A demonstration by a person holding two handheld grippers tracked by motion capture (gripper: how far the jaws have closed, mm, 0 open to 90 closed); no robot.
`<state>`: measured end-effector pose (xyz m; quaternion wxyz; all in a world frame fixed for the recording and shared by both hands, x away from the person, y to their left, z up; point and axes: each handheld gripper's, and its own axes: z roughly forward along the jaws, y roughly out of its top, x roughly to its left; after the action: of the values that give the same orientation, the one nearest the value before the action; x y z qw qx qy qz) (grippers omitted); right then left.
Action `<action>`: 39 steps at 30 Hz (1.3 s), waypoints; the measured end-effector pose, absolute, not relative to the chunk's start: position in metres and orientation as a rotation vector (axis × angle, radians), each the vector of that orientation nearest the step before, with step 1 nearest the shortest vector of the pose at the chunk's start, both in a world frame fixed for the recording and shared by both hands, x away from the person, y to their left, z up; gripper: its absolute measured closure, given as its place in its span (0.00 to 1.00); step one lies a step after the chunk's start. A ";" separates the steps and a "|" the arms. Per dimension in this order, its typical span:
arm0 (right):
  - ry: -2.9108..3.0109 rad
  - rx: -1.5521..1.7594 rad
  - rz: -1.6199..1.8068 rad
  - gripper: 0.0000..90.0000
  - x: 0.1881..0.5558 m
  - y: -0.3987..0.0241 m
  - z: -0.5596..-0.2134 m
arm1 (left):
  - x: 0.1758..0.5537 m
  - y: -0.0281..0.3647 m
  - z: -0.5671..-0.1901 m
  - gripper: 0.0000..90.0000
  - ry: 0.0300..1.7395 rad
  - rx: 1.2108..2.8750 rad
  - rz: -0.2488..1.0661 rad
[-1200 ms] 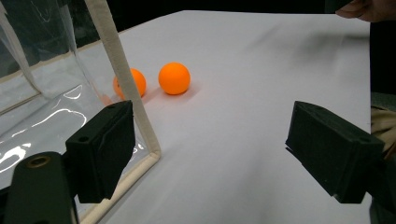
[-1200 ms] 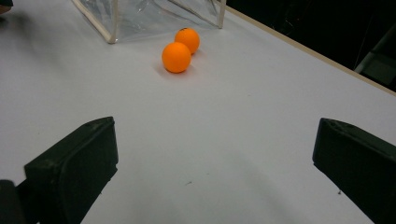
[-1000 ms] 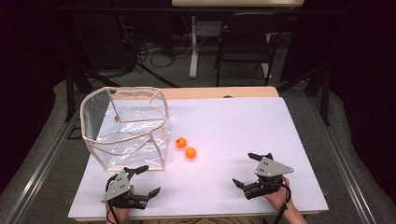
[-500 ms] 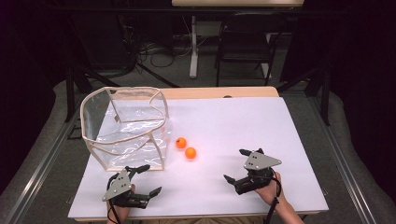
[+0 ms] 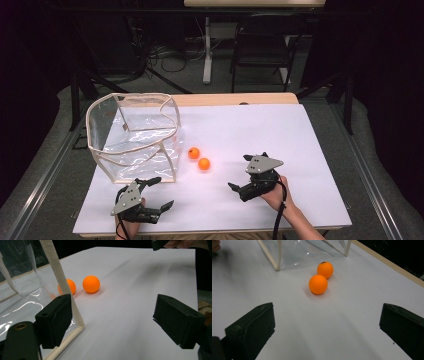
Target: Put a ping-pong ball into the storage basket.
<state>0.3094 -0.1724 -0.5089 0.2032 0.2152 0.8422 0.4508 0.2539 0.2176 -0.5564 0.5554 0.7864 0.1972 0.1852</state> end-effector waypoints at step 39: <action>2.509 0.551 1.164 0.00 0.348 -0.109 -0.521 | 0.253 0.222 -0.556 0.17 0.462 1.861 0.441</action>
<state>0.3483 -0.1095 -0.5211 0.1599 0.1928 0.8782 0.4075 0.2528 0.2218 -0.5560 0.5539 0.7875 0.1955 0.1866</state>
